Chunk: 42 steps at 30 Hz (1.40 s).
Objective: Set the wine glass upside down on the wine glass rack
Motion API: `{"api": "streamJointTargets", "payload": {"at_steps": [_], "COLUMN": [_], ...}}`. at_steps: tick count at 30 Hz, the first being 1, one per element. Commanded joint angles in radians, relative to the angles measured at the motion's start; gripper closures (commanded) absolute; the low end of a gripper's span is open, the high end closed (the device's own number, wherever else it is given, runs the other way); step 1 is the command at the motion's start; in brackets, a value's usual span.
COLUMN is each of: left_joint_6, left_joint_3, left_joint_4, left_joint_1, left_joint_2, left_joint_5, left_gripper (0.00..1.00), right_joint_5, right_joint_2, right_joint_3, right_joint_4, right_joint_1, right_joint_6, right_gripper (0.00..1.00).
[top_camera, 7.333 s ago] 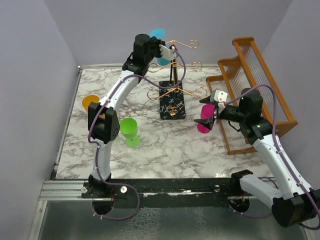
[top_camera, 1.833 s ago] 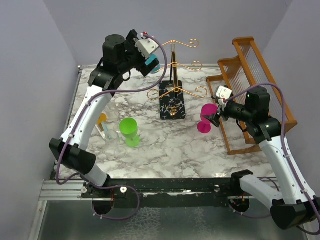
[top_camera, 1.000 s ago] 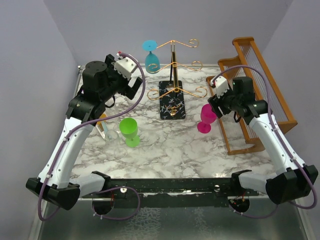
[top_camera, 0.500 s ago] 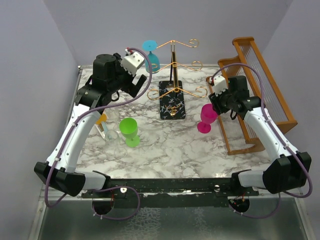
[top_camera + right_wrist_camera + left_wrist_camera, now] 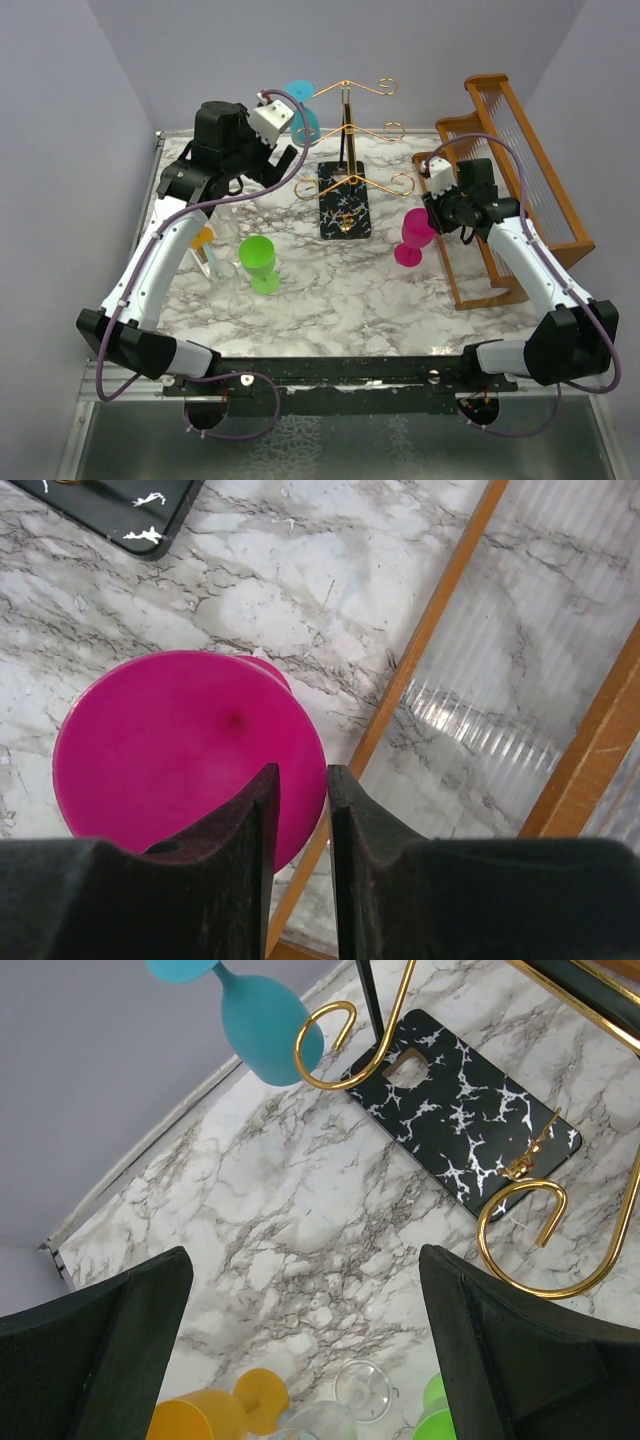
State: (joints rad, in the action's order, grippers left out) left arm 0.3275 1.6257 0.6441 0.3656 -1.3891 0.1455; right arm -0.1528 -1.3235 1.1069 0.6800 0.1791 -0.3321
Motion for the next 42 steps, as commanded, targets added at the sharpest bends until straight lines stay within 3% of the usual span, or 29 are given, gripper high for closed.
{"api": "streamJointTargets", "payload": {"at_steps": [1, 9, 17, 26, 31, 37, 42], "left_joint_6": [-0.009, 0.022, 0.034, -0.005, -0.064, -0.186, -0.339], "left_joint_3": [0.021, -0.013, -0.033, -0.012, 0.012, 0.036, 0.077], "left_joint_4": [0.009, 0.028, 0.028, 0.012, -0.001, -0.037, -0.070], "left_joint_1": [-0.006, -0.013, -0.017, -0.026, -0.055, -0.066, -0.066], "left_joint_2": [-0.004, 0.007, 0.015, 0.019, 0.013, 0.015, 0.023], "left_joint_5": [0.022, 0.011, 0.024, 0.041, 0.147, 0.286, 0.420], "left_gripper": [0.01, 0.01, 0.01, 0.01, 0.01, 0.02, 0.05], "right_joint_5": [-0.056, -0.095, -0.187, -0.537, -0.736, -0.967, -1.047], "right_joint_2": [0.018, 0.033, 0.066, 0.210, 0.261, 0.234, 0.229], "right_joint_3": [-0.014, -0.020, -0.015, 0.027, 0.108, 0.283, 0.421], "right_joint_4": [-0.031, -0.030, 0.012, 0.239, 0.357, 0.413, 0.262], "right_joint_1": [-0.017, -0.032, -0.034, -0.035, -0.033, -0.034, -0.034], "right_joint_6": [0.013, 0.011, -0.033, -0.312, -0.435, -0.474, -0.313], "right_gripper": [0.75, 0.78, 0.99, 0.99, 0.99, 0.99, 0.99]}}
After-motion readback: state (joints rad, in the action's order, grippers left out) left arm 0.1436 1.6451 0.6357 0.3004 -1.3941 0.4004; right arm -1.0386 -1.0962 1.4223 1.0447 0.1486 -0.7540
